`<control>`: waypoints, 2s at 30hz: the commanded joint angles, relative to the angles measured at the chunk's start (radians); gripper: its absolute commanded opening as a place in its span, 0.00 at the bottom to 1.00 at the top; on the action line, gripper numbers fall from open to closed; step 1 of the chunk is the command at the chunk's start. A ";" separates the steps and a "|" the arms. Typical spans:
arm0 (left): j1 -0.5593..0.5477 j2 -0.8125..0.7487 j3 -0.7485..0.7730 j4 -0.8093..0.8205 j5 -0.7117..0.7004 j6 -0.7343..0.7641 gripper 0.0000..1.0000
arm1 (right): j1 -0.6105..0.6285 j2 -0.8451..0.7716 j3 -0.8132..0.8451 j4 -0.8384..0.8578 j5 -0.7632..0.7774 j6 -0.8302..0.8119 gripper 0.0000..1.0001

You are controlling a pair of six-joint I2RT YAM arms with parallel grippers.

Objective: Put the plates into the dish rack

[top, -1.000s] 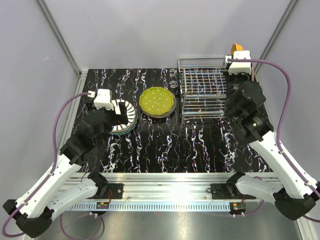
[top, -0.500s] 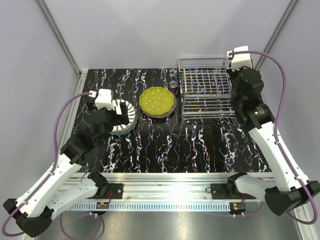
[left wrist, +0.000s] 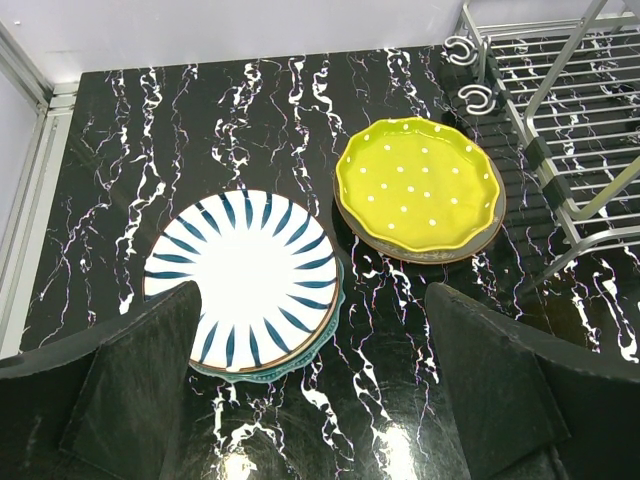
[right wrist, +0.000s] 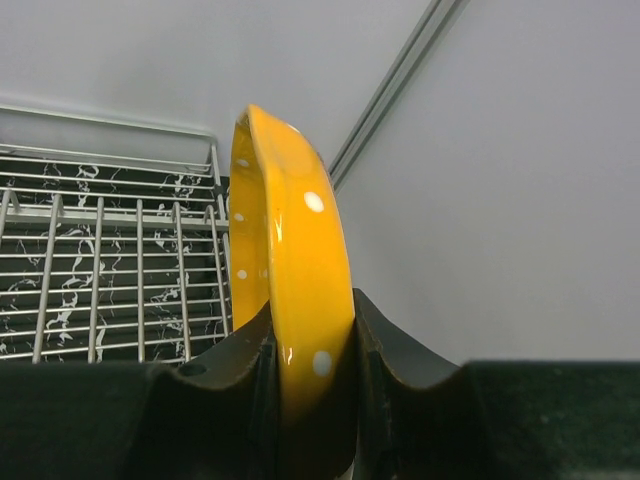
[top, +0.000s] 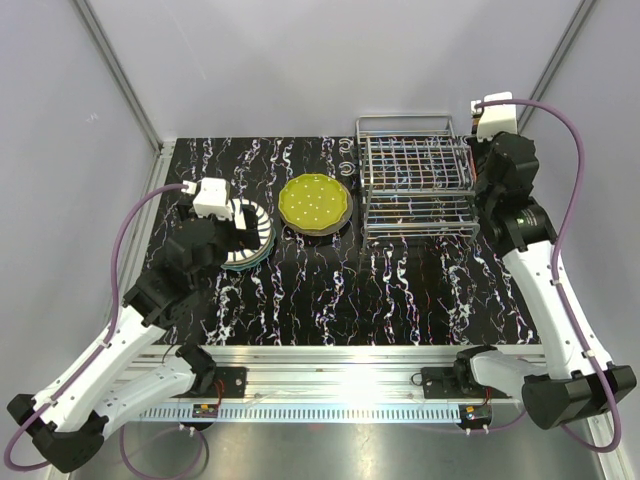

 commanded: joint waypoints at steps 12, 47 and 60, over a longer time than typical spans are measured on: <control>-0.007 0.004 -0.014 0.056 0.015 0.017 0.98 | -0.025 0.019 -0.018 0.239 -0.030 -0.028 0.00; -0.008 0.033 -0.016 0.057 0.014 0.028 0.99 | -0.137 0.089 -0.095 0.453 -0.126 0.091 0.50; -0.008 0.040 -0.017 0.057 0.015 0.033 0.99 | -0.138 0.111 -0.086 0.457 -0.138 0.099 0.58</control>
